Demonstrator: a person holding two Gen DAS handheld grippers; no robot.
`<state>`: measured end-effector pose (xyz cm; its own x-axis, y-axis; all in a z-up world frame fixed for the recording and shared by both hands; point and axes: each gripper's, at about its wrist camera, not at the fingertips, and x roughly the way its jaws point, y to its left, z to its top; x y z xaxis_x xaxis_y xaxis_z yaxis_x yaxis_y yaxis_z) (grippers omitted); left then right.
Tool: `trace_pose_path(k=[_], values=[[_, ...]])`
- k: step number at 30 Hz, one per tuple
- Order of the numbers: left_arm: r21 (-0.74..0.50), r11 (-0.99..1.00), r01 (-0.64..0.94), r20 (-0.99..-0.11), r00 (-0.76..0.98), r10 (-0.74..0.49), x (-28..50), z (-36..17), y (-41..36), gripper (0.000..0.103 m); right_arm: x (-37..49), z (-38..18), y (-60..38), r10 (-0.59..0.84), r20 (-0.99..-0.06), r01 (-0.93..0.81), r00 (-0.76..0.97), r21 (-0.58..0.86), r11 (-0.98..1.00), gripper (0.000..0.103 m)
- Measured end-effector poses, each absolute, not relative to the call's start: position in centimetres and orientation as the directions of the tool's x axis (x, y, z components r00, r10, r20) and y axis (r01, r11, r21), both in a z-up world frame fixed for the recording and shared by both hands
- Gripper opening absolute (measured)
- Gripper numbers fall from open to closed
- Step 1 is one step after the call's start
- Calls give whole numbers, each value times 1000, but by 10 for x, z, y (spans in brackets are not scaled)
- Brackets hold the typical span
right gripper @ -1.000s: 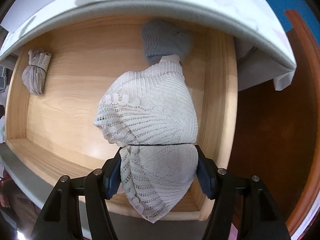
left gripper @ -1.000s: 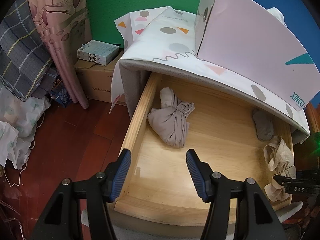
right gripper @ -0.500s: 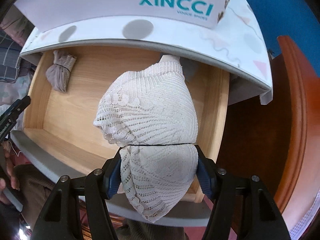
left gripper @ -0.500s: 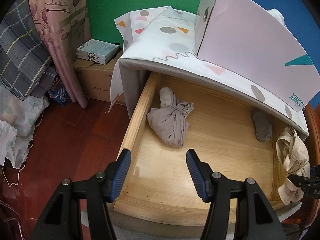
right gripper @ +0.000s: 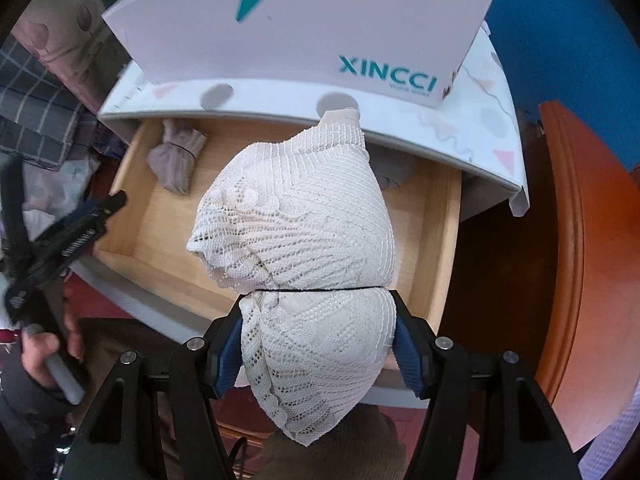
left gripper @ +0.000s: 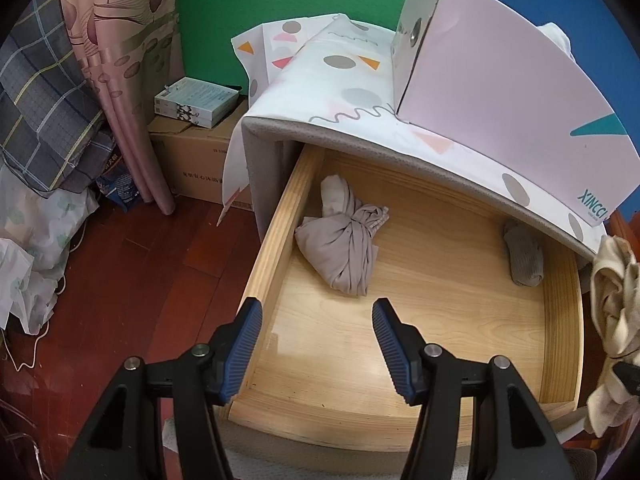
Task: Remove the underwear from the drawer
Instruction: 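Carry the cream lace bra with the right gripper over the pink box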
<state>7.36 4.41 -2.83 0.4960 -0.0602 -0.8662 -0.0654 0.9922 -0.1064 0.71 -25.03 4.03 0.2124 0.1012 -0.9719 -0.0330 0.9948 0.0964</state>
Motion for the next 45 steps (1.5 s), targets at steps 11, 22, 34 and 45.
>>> trace_pose_path(k=[11,22,34,45], values=[[-102,993,-63,-856,515,-55,71,-24,44,59,12,93,-249,146,-946,-34,289,142,989,60],[-103,993,-66,-846,530,-52,70,-20,46,59,45,160,-266,112,-900,-4,421,122,993,60],[-96,994,-58,-843,535,-50,68,-19,42,59,111,194,-261,78,-871,8,486,93,996,60],[-108,993,-55,-836,546,-60,67,-17,43,59,175,185,-250,10,-870,44,493,36,998,60]])
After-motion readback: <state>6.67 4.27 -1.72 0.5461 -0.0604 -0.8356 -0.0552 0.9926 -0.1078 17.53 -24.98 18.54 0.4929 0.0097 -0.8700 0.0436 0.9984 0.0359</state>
